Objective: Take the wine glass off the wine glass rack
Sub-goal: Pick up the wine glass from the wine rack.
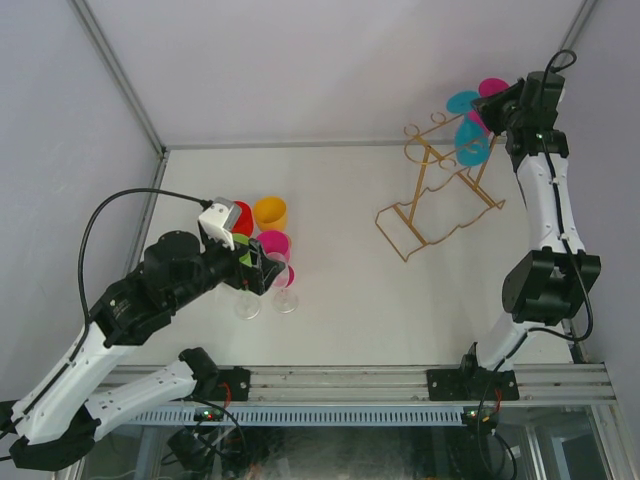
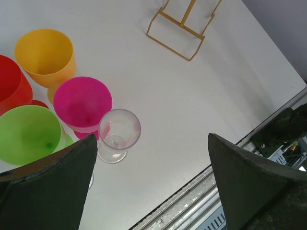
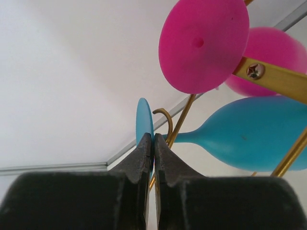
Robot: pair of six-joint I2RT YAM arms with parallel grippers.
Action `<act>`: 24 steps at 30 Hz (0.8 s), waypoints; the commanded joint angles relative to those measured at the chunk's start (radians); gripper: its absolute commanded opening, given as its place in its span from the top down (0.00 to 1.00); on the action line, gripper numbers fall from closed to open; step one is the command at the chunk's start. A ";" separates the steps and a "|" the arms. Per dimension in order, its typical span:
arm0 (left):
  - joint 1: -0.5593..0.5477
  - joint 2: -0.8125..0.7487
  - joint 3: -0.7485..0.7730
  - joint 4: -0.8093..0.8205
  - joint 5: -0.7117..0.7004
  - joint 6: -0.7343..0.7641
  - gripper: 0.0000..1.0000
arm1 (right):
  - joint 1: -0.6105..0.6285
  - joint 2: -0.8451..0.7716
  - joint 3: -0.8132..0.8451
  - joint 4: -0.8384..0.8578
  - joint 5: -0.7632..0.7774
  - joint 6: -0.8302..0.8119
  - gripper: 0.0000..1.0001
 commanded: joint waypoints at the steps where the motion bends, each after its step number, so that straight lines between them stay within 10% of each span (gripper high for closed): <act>1: -0.002 0.002 -0.006 0.031 -0.010 -0.006 0.00 | -0.006 -0.070 -0.063 0.163 -0.005 0.116 1.00; 24: -0.001 0.002 -0.010 0.034 -0.003 -0.010 0.00 | 0.023 -0.067 -0.142 0.353 0.028 0.286 1.00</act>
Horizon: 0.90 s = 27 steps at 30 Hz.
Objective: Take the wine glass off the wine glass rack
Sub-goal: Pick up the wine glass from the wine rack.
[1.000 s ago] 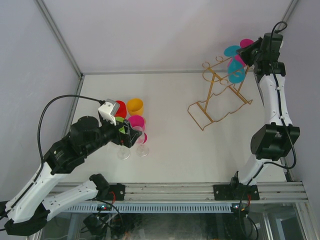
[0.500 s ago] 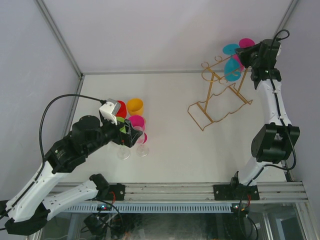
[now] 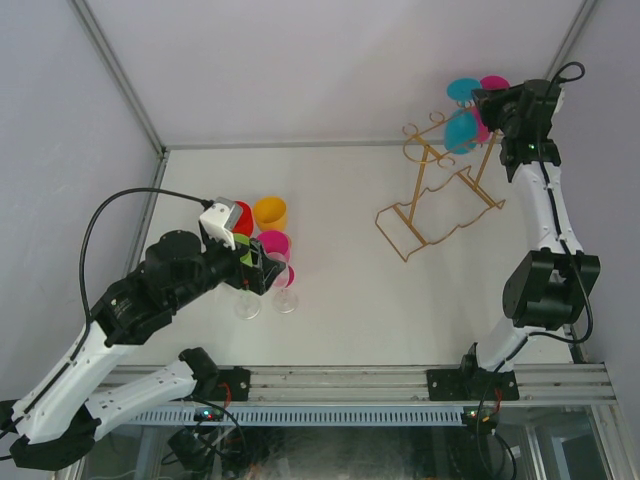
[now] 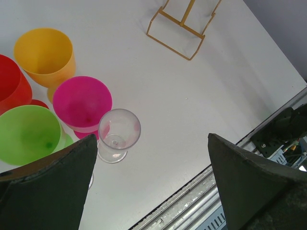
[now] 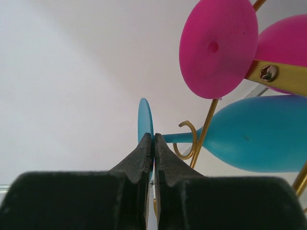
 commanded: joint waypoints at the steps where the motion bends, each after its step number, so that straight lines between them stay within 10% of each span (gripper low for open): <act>1: 0.000 -0.004 -0.010 0.034 -0.004 -0.011 0.00 | 0.017 -0.019 0.033 0.064 -0.003 0.032 1.00; 27: 0.000 -0.002 0.001 0.023 -0.010 -0.008 0.00 | 0.076 0.103 0.212 -0.081 0.083 0.068 1.00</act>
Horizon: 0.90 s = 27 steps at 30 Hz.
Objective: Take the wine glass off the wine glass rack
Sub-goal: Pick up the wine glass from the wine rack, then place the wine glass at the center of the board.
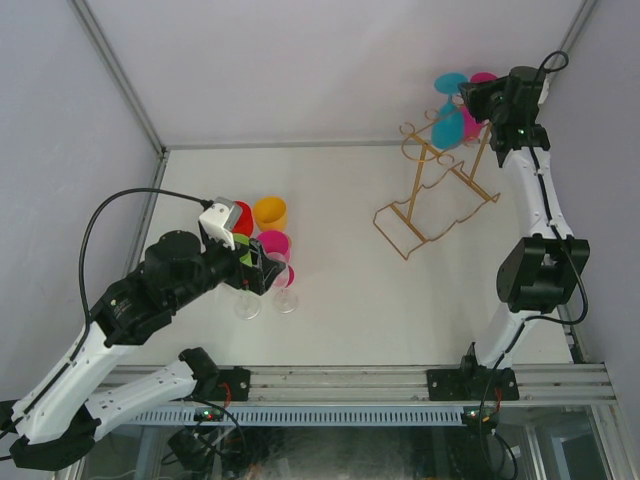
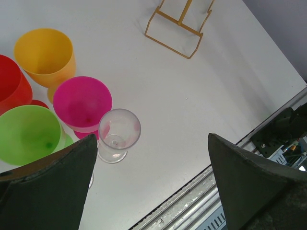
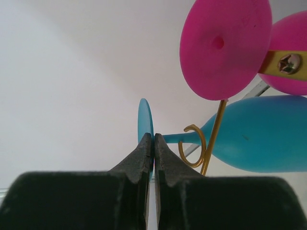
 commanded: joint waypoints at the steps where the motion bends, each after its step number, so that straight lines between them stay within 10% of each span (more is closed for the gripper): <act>1: 0.000 0.002 0.001 0.023 -0.009 -0.008 0.00 | 0.023 -0.020 0.030 0.029 0.096 0.039 1.00; 10: -0.002 0.001 -0.001 0.019 -0.021 -0.004 0.00 | 0.059 -0.038 -0.008 0.063 0.214 0.087 1.00; 27: -0.001 -0.028 -0.007 0.024 -0.063 -0.012 0.00 | 0.077 -0.026 0.069 0.074 -0.148 -0.066 1.00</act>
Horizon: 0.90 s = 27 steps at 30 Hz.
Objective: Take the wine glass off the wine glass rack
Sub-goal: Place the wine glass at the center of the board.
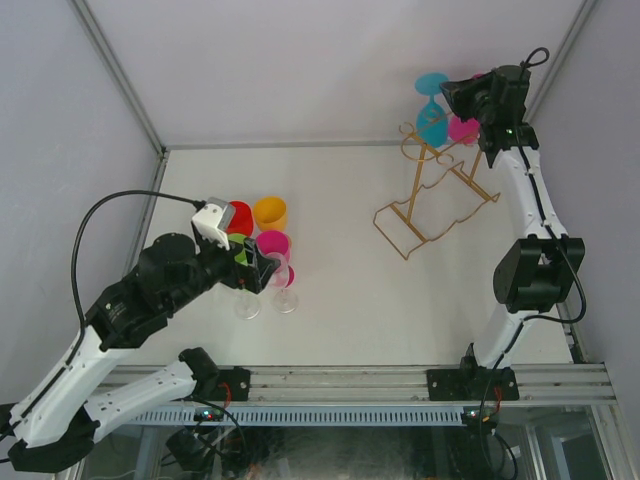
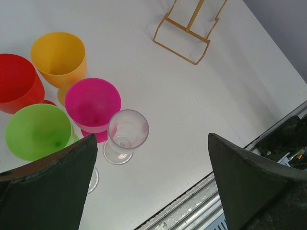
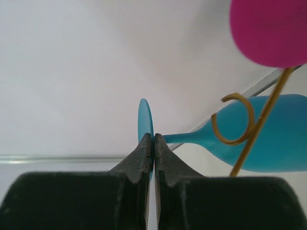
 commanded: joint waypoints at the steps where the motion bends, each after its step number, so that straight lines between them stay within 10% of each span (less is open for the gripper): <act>1: -0.001 -0.012 -0.009 0.029 -0.018 -0.015 0.00 | 0.014 -0.019 0.087 0.054 -0.152 -0.058 1.00; 15: -0.001 -0.084 -0.023 0.076 -0.134 -0.065 0.00 | 0.125 -0.021 0.220 0.123 -0.524 -0.300 1.00; 27: -0.001 -0.148 -0.026 0.163 -0.047 -0.120 0.00 | 0.344 -0.455 -0.327 0.376 -0.547 -0.584 1.00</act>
